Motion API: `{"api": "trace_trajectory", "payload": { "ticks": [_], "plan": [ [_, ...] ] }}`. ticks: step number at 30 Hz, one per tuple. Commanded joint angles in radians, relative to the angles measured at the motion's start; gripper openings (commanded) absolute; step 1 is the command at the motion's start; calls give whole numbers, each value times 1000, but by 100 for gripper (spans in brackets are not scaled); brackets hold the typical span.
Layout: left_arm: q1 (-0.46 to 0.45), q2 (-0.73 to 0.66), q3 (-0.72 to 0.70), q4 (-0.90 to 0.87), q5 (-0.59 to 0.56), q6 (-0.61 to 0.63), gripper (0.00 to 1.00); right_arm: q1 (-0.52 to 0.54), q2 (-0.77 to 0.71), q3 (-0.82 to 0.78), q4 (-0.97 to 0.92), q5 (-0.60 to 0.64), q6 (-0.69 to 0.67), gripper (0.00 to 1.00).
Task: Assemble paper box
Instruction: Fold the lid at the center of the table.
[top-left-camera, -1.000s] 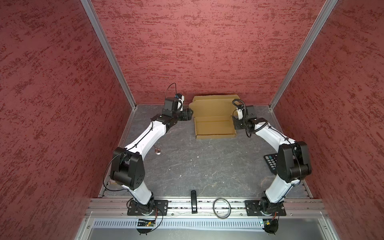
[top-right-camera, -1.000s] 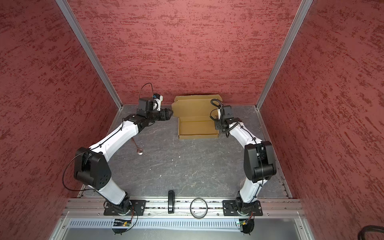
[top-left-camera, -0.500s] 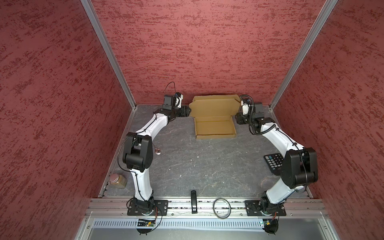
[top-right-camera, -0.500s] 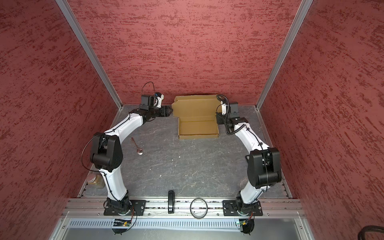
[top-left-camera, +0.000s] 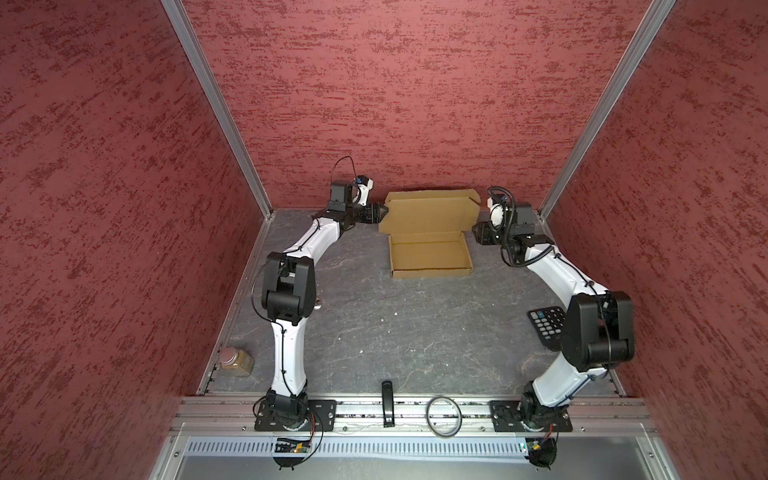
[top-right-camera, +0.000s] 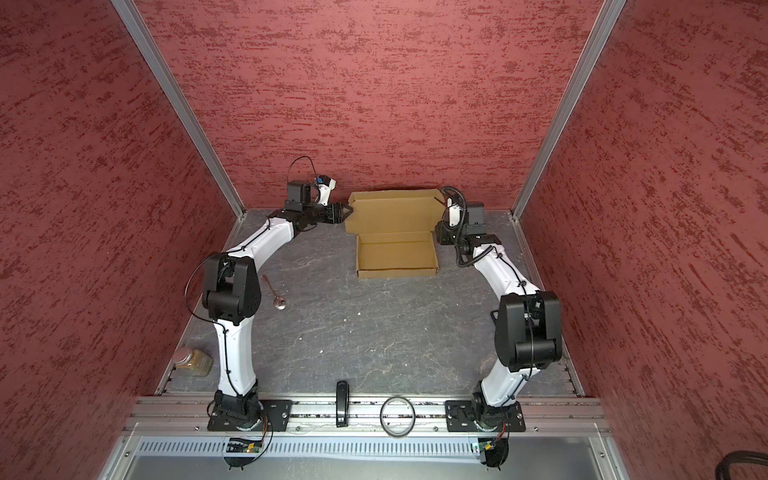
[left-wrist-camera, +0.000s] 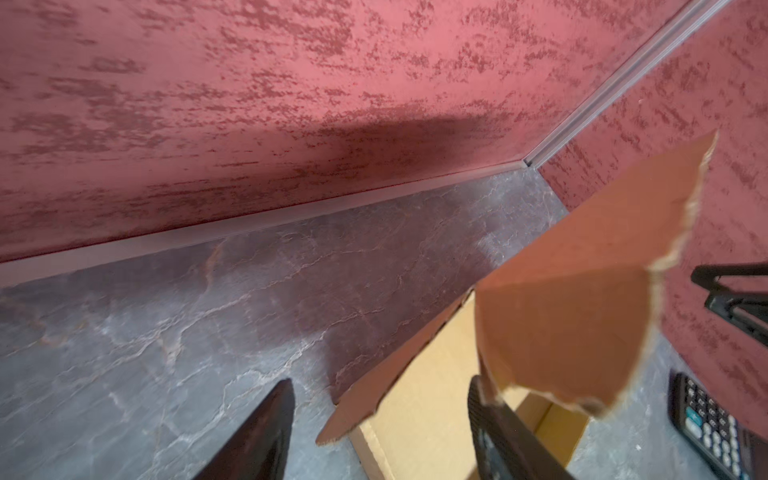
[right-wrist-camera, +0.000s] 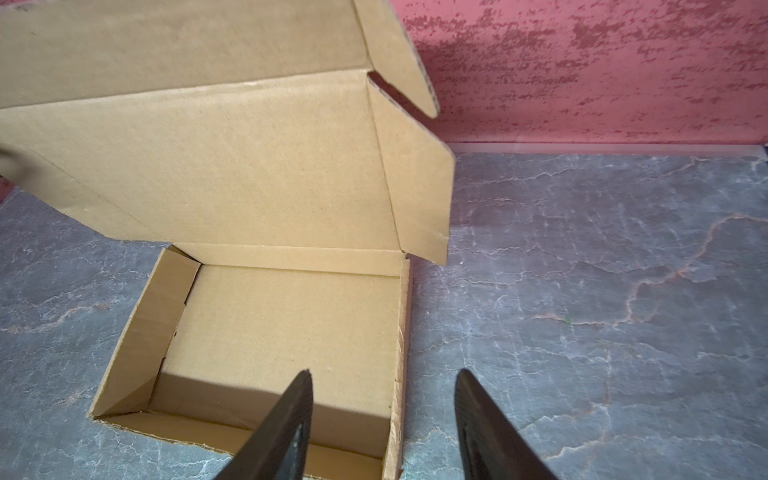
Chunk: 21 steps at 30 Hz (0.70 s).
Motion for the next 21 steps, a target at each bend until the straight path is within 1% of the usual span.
{"api": "trace_trajectory", "payload": {
  "ticks": [1,8,11,14,21],
  "plan": [
    [-3,32,36,20,42,17,62,-12,21,49,34,-17,13,56],
    [-16,51,46,32,41,8,48,-21,83,98,70,-8,23,55],
    [-18,57,47,40,41,5,45,-32,115,104,129,-16,33,56],
    [-19,66,52,44,46,2,44,-51,148,117,187,-57,44,57],
    [-23,76,61,43,48,2,44,-101,233,150,262,-200,31,63]
  ]
}}
